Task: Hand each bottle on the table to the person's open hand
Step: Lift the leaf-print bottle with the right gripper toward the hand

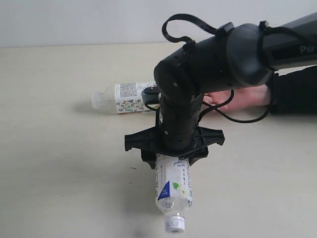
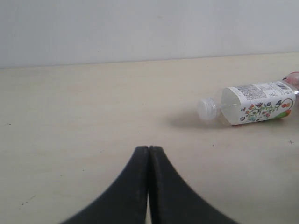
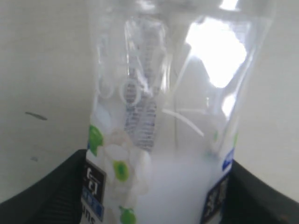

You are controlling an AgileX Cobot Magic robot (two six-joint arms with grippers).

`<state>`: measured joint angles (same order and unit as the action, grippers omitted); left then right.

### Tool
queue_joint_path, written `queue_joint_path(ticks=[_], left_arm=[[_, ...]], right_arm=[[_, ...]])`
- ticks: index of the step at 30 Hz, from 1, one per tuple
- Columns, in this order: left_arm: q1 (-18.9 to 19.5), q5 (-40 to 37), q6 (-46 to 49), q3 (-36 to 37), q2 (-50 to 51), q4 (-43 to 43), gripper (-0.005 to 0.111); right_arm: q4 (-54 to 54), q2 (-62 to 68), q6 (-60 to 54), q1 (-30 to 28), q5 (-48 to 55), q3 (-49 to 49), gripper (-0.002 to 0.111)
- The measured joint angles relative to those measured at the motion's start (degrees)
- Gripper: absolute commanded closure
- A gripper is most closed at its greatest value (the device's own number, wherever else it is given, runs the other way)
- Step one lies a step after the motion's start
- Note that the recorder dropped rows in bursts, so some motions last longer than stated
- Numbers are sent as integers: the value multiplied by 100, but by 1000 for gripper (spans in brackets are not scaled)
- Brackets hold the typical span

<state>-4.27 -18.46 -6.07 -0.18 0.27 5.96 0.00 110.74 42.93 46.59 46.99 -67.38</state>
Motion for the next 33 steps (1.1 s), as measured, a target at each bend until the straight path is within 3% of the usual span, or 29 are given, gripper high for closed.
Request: queue_joint_path(ticks=[7,16,33], left_arm=[[0,0,0,0,0,0,104],[0,0,0,0,0,0,104],[0,0,-10,0,0,0,104]], right_arm=[[-72,-896,-208,-152,144,0,108],[-427,-1705,-500,-932,894,-55,108],[-450,-288,-2882,-2363,2238,-2151,108]])
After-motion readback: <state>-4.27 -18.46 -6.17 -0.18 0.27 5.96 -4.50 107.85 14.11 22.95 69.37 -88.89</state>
